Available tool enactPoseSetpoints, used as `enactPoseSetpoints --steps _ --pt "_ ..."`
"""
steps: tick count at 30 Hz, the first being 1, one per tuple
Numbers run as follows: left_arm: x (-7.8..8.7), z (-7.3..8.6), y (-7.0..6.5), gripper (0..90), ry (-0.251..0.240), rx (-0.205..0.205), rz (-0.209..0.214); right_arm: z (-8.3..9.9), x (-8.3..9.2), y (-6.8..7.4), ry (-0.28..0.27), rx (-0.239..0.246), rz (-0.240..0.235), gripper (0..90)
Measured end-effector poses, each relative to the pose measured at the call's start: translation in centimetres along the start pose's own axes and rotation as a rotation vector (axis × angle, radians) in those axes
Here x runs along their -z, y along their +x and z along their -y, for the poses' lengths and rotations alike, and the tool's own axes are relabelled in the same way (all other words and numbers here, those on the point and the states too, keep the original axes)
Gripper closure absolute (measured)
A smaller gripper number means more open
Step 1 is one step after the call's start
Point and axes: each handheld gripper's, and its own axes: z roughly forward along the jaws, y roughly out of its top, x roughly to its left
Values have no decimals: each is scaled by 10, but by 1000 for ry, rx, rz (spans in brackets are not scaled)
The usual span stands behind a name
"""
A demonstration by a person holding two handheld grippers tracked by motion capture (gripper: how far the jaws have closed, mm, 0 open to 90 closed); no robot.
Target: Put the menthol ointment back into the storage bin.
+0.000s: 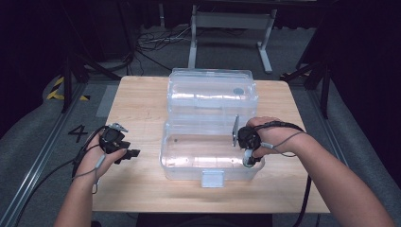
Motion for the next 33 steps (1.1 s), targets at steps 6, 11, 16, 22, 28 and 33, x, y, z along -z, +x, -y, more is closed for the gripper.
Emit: enactPoseSetpoints --steps 6,11,16,22,28,33 --pt "1 0 0 437 -4 2 0 0 -8 -1 27 1 6 502" --pt "1 0 0 437 -4 0 -1 0 -12 -2 29 2 4 502" --pt "1 0 0 436 -4 0 -2 0 -15 -1 31 -8 3 502" --pt "2 0 0 437 -5 0 -4 -1 -18 0 33 -14 18 502" --pt "2 0 0 437 -4 -1 -4 -2 -20 0 41 -14 30 502" --pt "2 1 0 437 -4 1 -4 -2 -23 0 46 6 48 502"
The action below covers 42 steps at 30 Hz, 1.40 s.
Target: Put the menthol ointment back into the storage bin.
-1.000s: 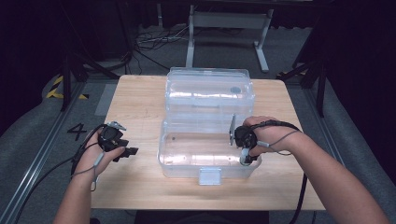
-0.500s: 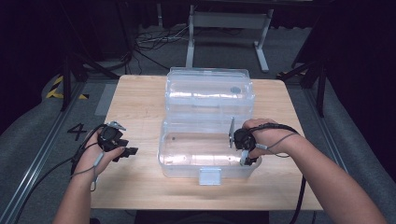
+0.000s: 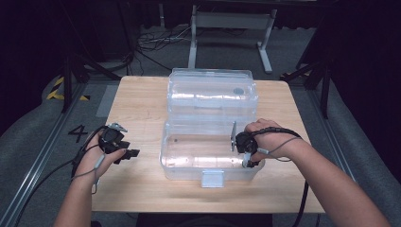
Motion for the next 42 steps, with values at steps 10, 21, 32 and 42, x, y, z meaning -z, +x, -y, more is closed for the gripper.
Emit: enactPoseSetpoints --steps 10,21,32,42 --pt "1 0 0 438 -1 -2 0 -2 -6 2 12 19 -7 502" --pt "1 1 1 437 -1 -2 0 -2 -13 2 18 47 -13 501" --pt "0 1 2 437 -1 4 -1 -2 -15 1 28 65 -12 489" --pt "1 2 3 438 -1 4 -1 -1 -11 2 22 68 -6 473"
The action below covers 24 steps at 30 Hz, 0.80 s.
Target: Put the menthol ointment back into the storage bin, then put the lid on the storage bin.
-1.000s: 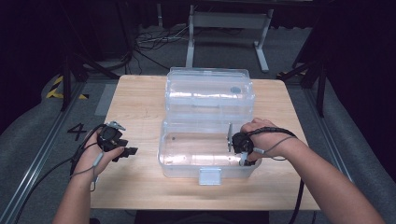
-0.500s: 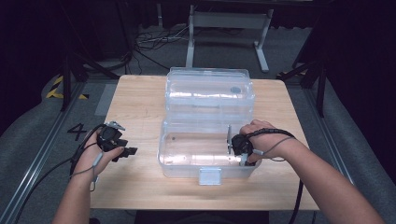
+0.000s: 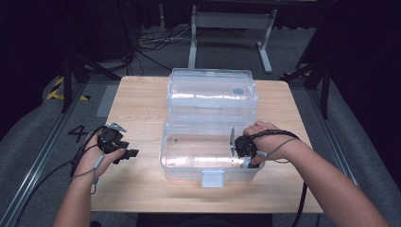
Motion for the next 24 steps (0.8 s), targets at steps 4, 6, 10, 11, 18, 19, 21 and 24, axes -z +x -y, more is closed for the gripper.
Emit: enactPoseSetpoints --steps 4,6,10,11,18,19,21,24 --pt "0 0 0 438 1 -1 2 3 9 2 -38 -6 8 453" --pt "0 0 0 437 3 -1 4 5 12 3 -45 -20 13 453" --pt "0 0 0 438 0 0 3 10 23 5 -89 -30 31 451" --pt "0 0 0 438 -1 0 3 11 26 6 -103 -38 36 454" --pt "-1 0 -1 438 3 2 4 21 44 9 -203 -72 55 464" --pt "-1 0 -1 438 0 1 4 22 46 9 -224 -78 60 468" --pt "0 -1 -1 439 -6 -7 0 26 53 9 -252 -101 70 476" --pt "2 -2 -3 442 -22 -5 5 31 63 10 -316 -130 87 479"
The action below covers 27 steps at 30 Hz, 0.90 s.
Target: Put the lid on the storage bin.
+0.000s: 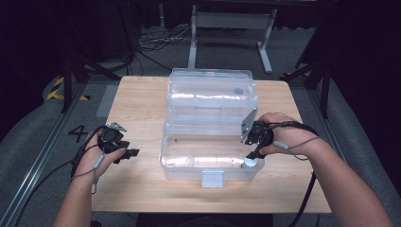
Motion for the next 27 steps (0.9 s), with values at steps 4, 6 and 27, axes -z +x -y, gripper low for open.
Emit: enactPoseSetpoints --steps 4,6,27 --pt "5 -4 -3 442 -21 -10 14 1 13 0 -99 -16 -3 493" --pt "8 -7 -4 442 -36 -25 19 1 21 1 -141 -44 5 500" --pt "25 -29 -37 467 -165 -128 161 0 53 -15 -385 -212 111 548"
